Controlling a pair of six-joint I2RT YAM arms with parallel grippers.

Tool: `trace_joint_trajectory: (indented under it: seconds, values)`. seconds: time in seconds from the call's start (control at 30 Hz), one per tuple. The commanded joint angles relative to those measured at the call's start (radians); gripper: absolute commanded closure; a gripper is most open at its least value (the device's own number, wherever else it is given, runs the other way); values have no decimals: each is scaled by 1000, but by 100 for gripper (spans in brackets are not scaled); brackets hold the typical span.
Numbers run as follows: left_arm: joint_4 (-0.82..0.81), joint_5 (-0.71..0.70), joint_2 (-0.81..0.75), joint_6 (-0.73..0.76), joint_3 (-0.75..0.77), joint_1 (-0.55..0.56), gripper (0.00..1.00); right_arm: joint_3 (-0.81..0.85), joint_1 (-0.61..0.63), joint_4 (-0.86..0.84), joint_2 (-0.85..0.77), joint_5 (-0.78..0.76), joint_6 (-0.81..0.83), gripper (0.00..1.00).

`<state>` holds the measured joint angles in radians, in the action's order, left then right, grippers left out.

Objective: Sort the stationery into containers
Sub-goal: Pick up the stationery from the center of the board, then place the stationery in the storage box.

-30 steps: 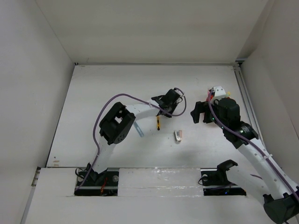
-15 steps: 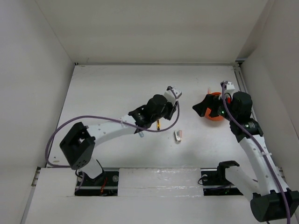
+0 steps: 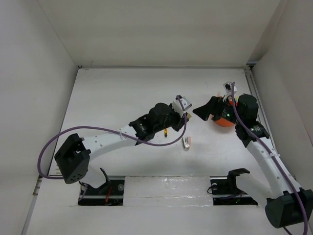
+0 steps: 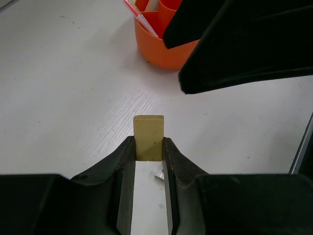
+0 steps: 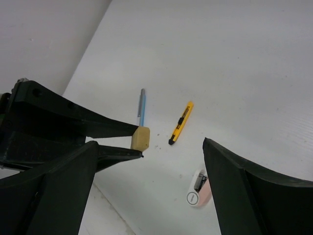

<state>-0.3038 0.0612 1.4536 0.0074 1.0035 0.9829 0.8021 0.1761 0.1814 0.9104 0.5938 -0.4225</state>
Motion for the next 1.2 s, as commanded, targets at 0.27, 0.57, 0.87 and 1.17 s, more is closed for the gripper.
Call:
trace_joint_trajectory:
  seconds: [0.27, 0.57, 0.87, 1.17]
  values:
    - [-89, 39, -131, 20, -17, 20, 100, -72, 109, -272, 65, 49, -133, 25]
    - [-109, -18, -131, 31, -46, 31, 100, -54, 183, -301, 85, 40, -162, 70]
    - [-146, -156, -141, 20, -74, 31, 100, -53, 217, -301, 94, 69, -173, 100]
    - [-115, -215, -119, -11, -45, 31, 0, 26, 204, -301, 133, 18, -89, 100]
